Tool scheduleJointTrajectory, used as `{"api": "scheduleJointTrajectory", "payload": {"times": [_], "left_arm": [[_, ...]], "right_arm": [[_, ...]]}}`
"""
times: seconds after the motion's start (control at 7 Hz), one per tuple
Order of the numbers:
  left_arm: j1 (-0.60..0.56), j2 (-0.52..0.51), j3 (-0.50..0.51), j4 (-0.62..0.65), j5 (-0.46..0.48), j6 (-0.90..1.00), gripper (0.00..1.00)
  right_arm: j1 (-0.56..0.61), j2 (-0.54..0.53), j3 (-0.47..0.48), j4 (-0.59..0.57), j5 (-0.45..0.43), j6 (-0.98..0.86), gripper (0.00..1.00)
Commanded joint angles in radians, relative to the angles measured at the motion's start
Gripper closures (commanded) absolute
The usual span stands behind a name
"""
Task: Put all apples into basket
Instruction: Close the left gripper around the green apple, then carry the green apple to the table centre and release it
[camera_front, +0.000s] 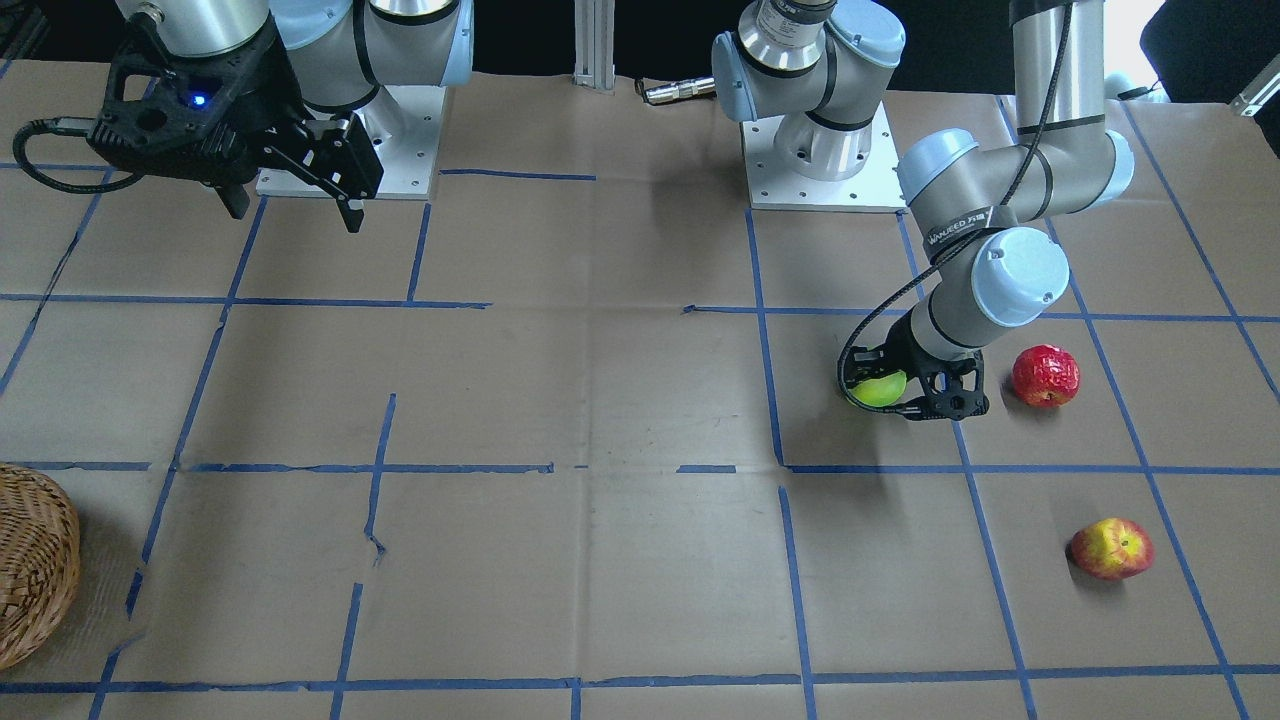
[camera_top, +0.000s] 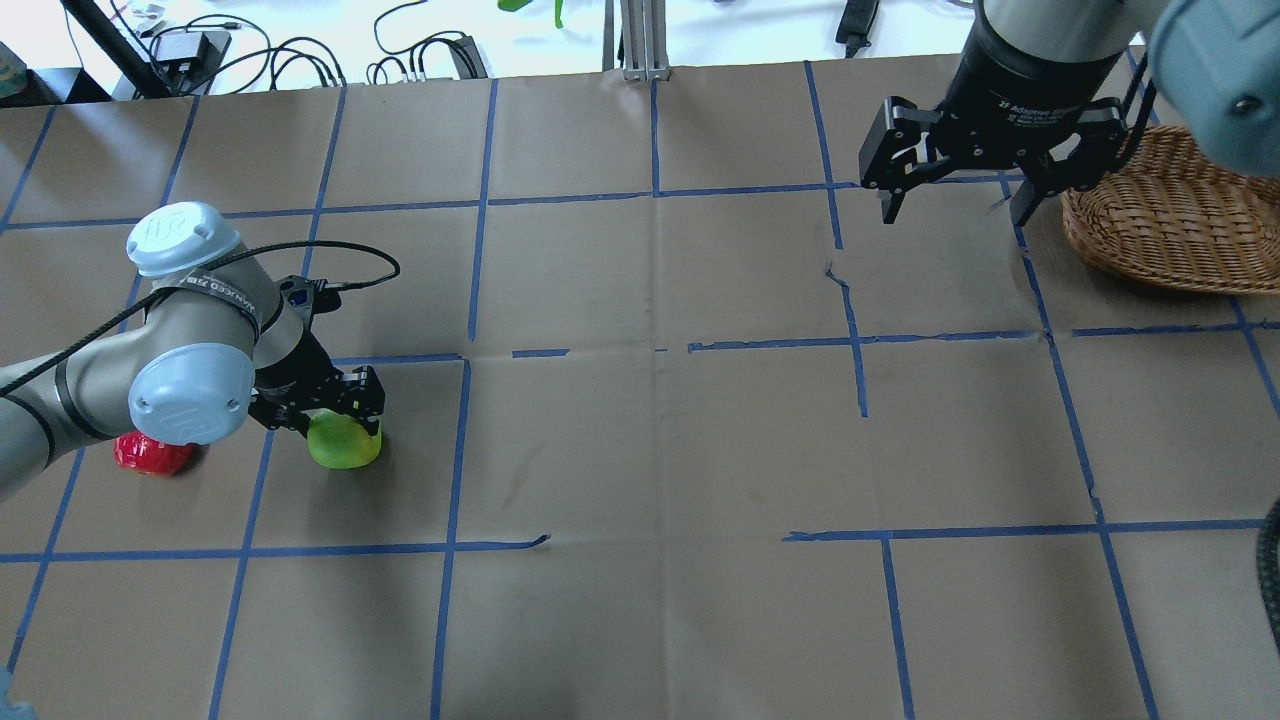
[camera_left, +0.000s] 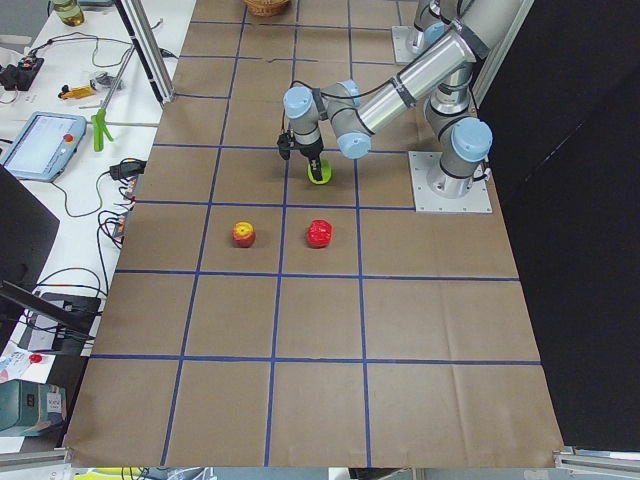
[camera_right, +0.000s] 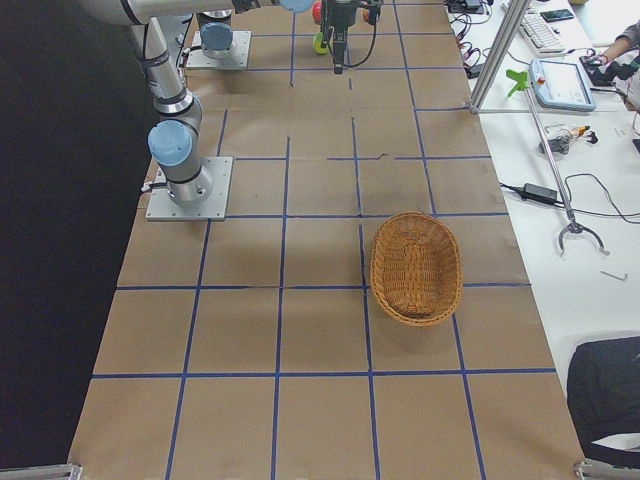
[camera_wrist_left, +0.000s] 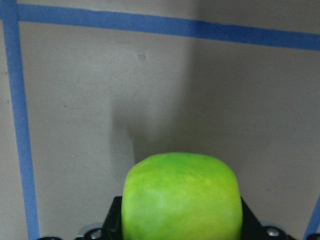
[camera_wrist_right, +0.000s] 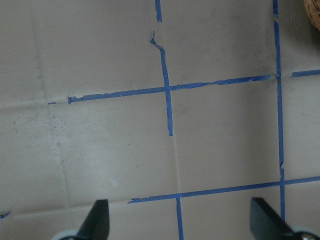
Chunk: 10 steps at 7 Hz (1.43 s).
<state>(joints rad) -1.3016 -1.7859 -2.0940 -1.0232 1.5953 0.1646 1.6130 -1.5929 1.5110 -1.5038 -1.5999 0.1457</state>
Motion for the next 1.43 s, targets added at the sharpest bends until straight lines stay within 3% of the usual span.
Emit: {"api": "scheduleJointTrajectory", "payload": {"times": [0.0,0.14,0.43,0.71,1.0,1.29], "left_arm": [[-0.021,0.029,0.04,-0.003,-0.041,-0.005,0.73],[-0.071,0.066,0.116,-0.058,-0.111,-0.007,0.73],[-0.303,0.013,0.297,-0.112,-0.109,-0.057,0.73],[-0.53,-0.19,0.51,-0.144,-0.098,-0.201,0.73],[-0.62,-0.398,0.716,-0.199,-0.058,-0.278,0.73],[-0.64,-0.446,0.732,-0.199,-0.058,-0.3,0.72]], "right_arm": [[0.001,-0.001,0.0,-0.001,0.0,0.0,0.0],[0.001,-0.001,0.0,0.001,0.0,0.0,0.0],[0.001,-0.001,0.0,-0.001,0.001,0.0,0.0],[0.001,-0.001,0.0,-0.003,0.001,0.0,0.0],[0.001,-0.001,-0.002,-0.003,0.001,0.002,0.0],[0.001,-0.001,-0.003,-0.003,0.001,0.002,0.0]]}}
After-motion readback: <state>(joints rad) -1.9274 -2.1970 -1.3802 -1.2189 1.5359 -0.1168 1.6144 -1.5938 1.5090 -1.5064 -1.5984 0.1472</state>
